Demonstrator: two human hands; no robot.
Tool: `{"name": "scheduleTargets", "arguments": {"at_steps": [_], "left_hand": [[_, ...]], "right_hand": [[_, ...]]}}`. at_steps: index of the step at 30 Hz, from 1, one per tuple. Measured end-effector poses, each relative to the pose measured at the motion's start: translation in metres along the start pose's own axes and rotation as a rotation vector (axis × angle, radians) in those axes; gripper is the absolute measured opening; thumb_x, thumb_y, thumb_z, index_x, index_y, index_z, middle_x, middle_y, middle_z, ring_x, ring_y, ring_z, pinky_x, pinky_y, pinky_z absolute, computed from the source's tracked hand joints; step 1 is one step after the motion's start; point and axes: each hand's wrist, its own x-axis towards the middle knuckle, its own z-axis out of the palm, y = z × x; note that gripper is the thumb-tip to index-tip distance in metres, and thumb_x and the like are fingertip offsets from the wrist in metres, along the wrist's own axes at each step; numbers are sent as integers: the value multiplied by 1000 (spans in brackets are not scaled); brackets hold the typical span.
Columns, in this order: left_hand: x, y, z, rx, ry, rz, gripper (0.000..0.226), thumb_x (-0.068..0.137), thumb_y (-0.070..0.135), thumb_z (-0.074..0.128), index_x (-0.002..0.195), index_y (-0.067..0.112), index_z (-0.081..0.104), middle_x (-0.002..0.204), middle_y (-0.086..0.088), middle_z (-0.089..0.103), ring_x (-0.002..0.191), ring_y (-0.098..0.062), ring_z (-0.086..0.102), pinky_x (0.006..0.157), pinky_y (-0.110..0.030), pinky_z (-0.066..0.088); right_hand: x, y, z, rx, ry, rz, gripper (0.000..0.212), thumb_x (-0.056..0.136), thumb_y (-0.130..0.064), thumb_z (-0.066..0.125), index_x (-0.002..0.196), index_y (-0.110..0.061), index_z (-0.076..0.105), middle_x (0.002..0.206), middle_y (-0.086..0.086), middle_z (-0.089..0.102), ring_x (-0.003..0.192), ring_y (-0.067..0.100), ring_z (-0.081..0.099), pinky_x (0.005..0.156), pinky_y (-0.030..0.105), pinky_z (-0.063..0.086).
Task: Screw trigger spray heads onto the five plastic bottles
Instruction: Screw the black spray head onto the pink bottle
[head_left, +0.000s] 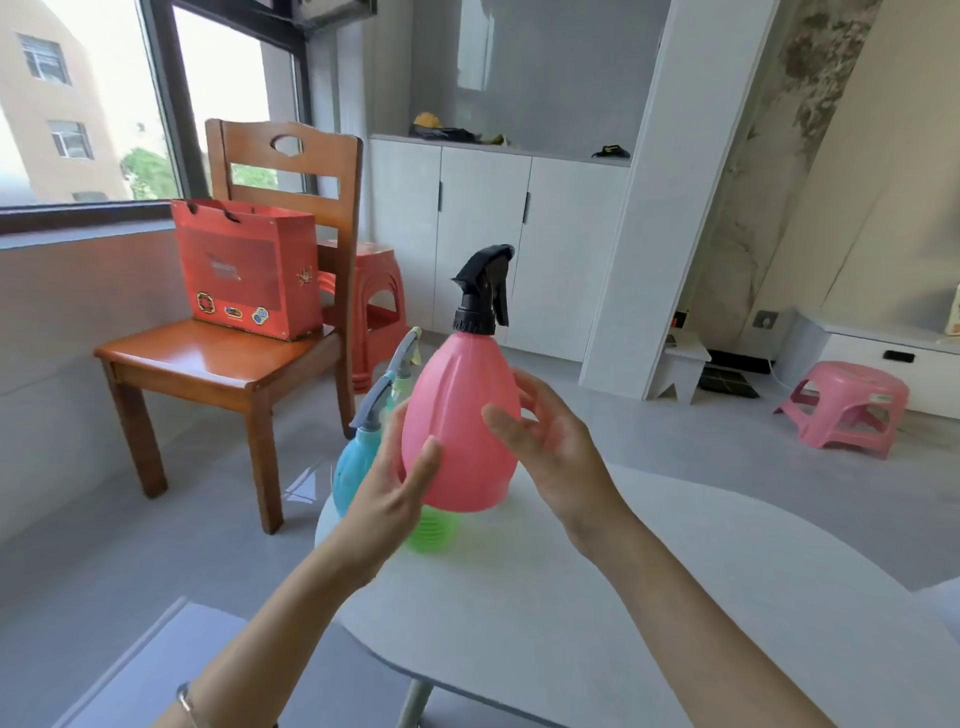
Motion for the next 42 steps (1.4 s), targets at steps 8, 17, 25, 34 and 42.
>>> {"name": "scheduleTargets", "arguments": {"at_steps": [8,17,25,34,42], "left_hand": [[-25,-22,-87,324,-2,8,89,60,78,67,134,34,43,130,10,58,121,-8,56,95,-26,49],[-44,-83,-130,348,-109,-188,77,62,65,77,129,48,45,124,27,58,119,0,56,89,-22,53],[-39,-107,-135,407,-167,-223,64,70,56,75,125,59,43,130,18,56,118,2,54,84,-16,54],[-33,-110,-136,454,-149,-227,72,66,57,71,126,68,31,130,35,40,112,11,52,74,-11,54],[-31,-119,-135,443,-144,-236,68,70,58,68,127,64,32,139,19,45,121,-7,50,82,-14,54]], "right_hand": [[0,45,46,-96,-213,54,64,71,-40,74,130,-43,48,130,-17,56,118,2,54,91,27,52],[-13,125,77,-103,-204,187,61,65,-43,79,121,-42,55,128,-9,57,113,0,57,92,22,51],[-16,155,77,-153,-154,201,61,71,-26,80,125,-35,53,130,-3,53,114,2,55,98,27,49],[-16,162,82,-225,-111,129,66,73,-24,79,130,-32,48,128,-11,49,110,0,55,95,16,45],[-14,166,81,-234,-75,111,64,72,-25,80,129,-29,50,124,-8,53,111,7,57,97,24,47]]}}
